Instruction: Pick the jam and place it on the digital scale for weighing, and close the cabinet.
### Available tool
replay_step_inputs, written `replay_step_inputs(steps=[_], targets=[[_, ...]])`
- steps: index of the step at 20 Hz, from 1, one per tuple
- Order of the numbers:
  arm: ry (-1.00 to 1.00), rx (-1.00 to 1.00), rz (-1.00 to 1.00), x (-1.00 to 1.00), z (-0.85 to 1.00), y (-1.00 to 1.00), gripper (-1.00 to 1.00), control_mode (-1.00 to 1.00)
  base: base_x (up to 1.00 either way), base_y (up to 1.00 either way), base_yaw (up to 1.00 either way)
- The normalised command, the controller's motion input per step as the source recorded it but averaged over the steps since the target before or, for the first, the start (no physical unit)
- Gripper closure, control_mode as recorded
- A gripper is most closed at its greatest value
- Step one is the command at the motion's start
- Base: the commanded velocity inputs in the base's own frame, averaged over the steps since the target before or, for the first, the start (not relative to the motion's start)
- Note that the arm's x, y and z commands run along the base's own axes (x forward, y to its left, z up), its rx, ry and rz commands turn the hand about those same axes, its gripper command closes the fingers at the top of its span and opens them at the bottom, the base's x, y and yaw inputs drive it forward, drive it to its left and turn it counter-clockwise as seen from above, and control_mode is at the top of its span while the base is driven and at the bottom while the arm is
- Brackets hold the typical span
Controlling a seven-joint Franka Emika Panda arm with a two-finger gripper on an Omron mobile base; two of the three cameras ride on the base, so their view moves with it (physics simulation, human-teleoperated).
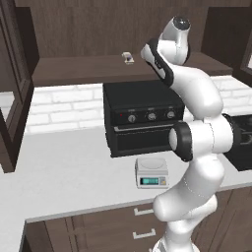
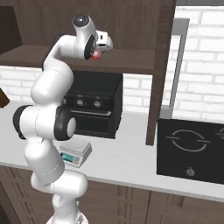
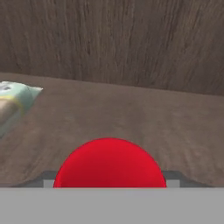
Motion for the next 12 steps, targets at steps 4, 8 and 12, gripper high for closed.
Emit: replay_step_inputs(steps=[4,8,12], targets=[[-0.23,0.03,0.03,-0.59,-0.44,-0.02,1.00,-1.00,0.00,0.00,0.00],[-0.25,0.10,0.01,-1.00,-0.03,-0.25,1.00,-1.00,0.00,0.00,0.00],[-0.09,0.12,0.00,-1.00,0.05,-0.22,1.00,-1.00,0.00,0.00,0.00]])
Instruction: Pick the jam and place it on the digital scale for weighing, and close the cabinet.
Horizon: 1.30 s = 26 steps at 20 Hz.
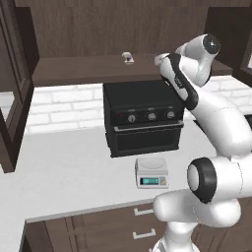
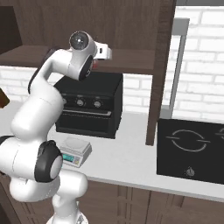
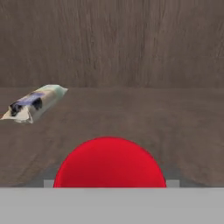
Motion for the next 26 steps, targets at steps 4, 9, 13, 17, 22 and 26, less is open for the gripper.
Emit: replay_step_inputs(steps=[4,9,13,17,22,26], targets=[[-0.03,0.03,0.00,-1.00,0.53,-0.01,1.00,-1.00,0.00,0.00,0.00],[0.00,0.00,0.00,-1.00,0.55,0.00,1.00,-1.00,0.00,0.00,0.00],[-0.02,0.00,0.10,-1.00,-0.08,0.00,1.00,-1.00,0.00,0.00,0.00],[-0.04,0.01,0.26,-1.00,-0.05,0.05,1.00,-1.00,0.00,0.00,0.00],[-0.01,0.00,0.36,-1.00,-0.23,0.17,1.00,-1.00,0.00,0.00,0.00],[0.00,-0.12,0.44,-0.97,-0.63,0.73,1.00,-1.00,0.00,0.00,0.00]])
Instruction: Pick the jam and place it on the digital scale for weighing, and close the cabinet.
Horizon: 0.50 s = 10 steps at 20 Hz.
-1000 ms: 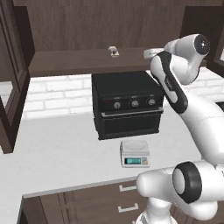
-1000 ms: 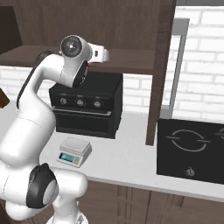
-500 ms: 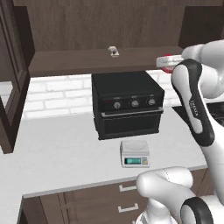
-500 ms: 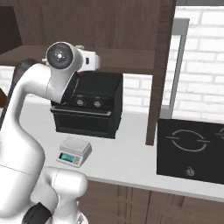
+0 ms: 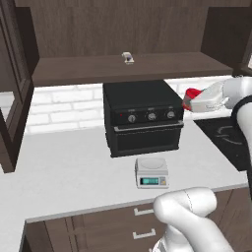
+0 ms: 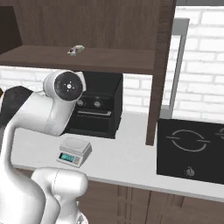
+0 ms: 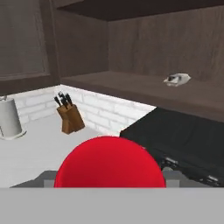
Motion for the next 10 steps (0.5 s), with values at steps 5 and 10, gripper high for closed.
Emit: replay_step_inputs(steps=[5,10], targets=[[0.01,-0.13,0.47,-0.70,-0.63,0.68,1.00,-1.00,0.00,0.00,0.00],[0.03,-0.12,0.43,-0.25,-0.64,0.48,1.00,-1.00,0.00,0.00,0.00]])
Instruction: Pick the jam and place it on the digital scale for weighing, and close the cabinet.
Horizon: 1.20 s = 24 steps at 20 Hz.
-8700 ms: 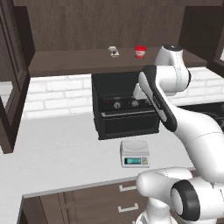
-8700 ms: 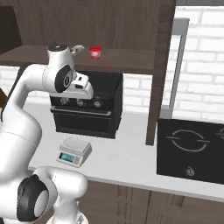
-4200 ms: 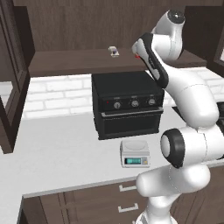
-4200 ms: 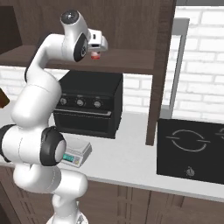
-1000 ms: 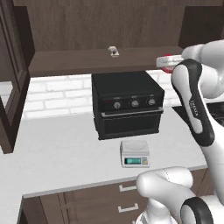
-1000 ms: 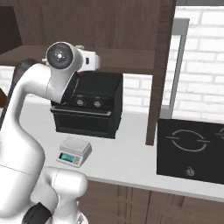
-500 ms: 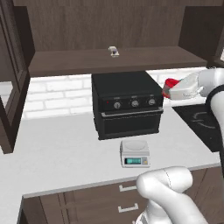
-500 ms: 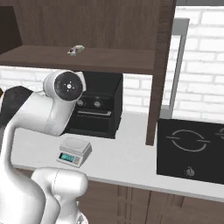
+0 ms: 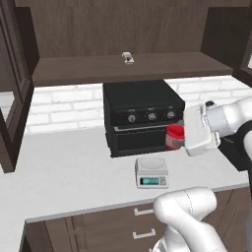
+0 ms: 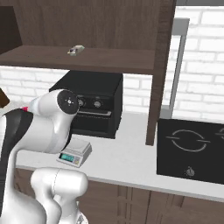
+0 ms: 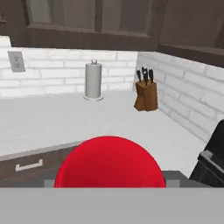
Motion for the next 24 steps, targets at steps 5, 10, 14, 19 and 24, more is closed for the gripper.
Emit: replay_step_inputs(steps=[5,10,14,19,24], targets=[[0.00,-0.11,0.36,0.00,-0.80,0.04,1.00,-1.00,0.00,0.00,0.00],[-0.09,0.00,0.15,0.32,-0.84,0.00,1.00,-1.00,0.00,0.00,0.00],[-0.07,0.00,0.01,0.47,-0.58,0.00,1.00,-1.00,0.00,0.00,0.00],[0.00,0.00,-0.02,0.60,-0.38,-0.02,1.00,-1.00,0.00,0.00,0.00],[0.03,0.00,0.00,0.63,-0.34,-0.25,1.00,-1.00,0.00,0.00,0.00]])
